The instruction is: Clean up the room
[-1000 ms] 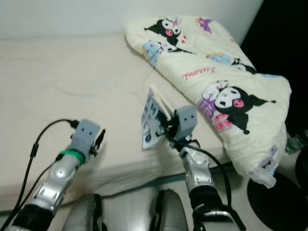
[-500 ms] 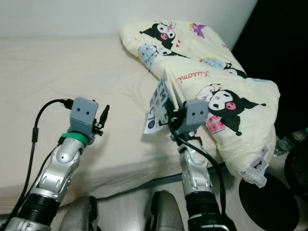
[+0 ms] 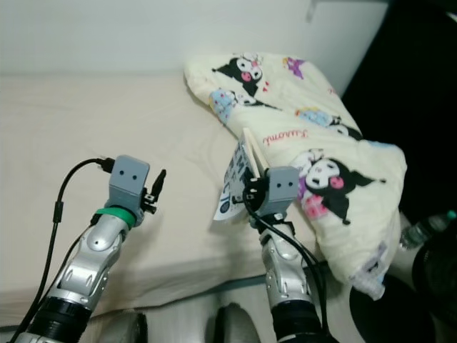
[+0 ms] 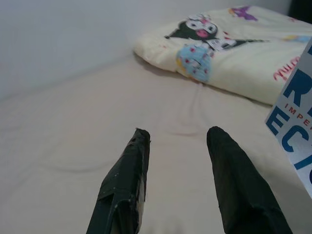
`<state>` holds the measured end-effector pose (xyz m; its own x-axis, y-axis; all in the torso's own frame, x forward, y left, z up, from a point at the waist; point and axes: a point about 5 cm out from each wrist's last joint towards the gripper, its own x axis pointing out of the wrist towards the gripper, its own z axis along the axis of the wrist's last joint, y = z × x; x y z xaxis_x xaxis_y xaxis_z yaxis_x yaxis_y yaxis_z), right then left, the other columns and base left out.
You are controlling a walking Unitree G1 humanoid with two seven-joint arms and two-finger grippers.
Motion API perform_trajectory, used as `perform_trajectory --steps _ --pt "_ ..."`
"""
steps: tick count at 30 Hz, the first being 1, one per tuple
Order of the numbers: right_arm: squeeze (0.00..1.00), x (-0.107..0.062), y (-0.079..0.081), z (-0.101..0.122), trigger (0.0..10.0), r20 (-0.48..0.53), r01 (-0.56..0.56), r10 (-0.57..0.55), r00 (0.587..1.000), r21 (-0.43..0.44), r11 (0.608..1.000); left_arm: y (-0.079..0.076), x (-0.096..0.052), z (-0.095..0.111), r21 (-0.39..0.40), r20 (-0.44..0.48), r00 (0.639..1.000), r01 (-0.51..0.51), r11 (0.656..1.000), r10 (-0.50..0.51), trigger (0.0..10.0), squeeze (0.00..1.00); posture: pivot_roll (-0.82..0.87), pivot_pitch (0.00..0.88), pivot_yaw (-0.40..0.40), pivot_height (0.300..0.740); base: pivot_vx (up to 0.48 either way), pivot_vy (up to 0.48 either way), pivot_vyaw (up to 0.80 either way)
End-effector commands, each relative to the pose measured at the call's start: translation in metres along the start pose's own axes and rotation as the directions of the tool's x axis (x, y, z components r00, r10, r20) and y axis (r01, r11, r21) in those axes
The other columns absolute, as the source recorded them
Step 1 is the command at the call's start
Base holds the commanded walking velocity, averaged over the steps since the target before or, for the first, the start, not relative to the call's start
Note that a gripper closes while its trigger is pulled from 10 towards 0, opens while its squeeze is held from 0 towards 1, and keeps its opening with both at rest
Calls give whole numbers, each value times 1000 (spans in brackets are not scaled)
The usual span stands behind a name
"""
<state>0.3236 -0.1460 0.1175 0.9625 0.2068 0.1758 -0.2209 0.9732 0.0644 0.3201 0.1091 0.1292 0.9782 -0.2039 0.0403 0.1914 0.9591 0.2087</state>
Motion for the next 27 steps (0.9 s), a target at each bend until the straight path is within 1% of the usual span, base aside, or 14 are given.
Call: perform_trajectory --steps 1,5,9,12,16,20,27 --pt "0 1 0 3 10000 18 -2 2 1000 -13 1000 -3 -1 -4 6 -13 1000 2 1000 -2 10000 0 22 0 -16 726 0 0 0" --pt "0 2 -1 4 10000 16 3 -3 1000 -17 1000 -2 -1 -5 21 -11 1000 1 1000 -1 10000 0 23 0 -14 740 0 0 0" --pt "0 2 -1 4 10000 16 5 -4 1000 -26 1000 -1 -1 -5 22 -14 1000 0 1000 1 10000 0 23 0 -12 740 0 0 0" --pt "0 4 2 4 10000 15 19 -19 1000 -48 999 -1 -1 -6 23 -17 1000 -2 1000 3 10000 0 24 1 -10 740 0 0 0" --pt "0 5 4 3 10000 10 22 -22 1000 -56 998 -1 -1 -6 24 -17 1000 -1 1000 1 10000 0 24 2 -7 740 0 0 0" --pt "0 7 9 1 10000 1 15 -15 1000 -58 998 -1 -1 -6 26 -14 1000 3 1000 -2 10000 0 26 6 -6 740 -293 0 0" --pt "0 8 8 3 10000 4 20 -19 1000 -57 998 -1 -1 -5 27 -11 1000 2 1000 -1 10000 0 29 11 -7 740 -324 0 0"
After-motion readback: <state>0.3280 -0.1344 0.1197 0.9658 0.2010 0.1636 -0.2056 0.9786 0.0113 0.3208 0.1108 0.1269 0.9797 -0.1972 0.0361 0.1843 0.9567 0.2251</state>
